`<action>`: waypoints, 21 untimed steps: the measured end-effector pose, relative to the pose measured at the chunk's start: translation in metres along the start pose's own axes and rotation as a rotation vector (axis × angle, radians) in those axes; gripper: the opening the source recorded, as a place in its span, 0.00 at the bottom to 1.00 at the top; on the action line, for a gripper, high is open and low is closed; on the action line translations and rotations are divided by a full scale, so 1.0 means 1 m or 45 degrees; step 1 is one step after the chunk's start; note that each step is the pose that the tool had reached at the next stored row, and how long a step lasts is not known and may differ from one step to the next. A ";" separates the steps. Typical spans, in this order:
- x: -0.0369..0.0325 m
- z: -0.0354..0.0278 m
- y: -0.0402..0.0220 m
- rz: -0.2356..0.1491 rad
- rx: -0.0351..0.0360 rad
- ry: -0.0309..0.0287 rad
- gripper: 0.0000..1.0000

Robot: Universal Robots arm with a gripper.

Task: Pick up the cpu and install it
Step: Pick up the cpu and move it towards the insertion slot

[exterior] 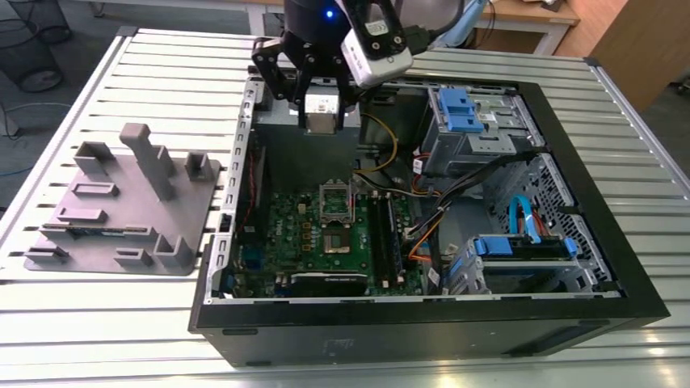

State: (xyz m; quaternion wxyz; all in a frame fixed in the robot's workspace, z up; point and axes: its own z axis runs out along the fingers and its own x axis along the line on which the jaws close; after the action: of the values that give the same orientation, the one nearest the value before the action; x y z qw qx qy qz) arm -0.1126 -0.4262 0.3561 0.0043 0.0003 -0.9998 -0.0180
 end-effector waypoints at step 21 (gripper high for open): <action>-0.0033 0.0179 -0.0064 0.000 0.0002 0.0003 0.47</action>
State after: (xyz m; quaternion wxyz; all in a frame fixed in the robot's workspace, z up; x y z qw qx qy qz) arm -0.1095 -0.4319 0.3379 0.0044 0.0003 -0.9998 -0.0180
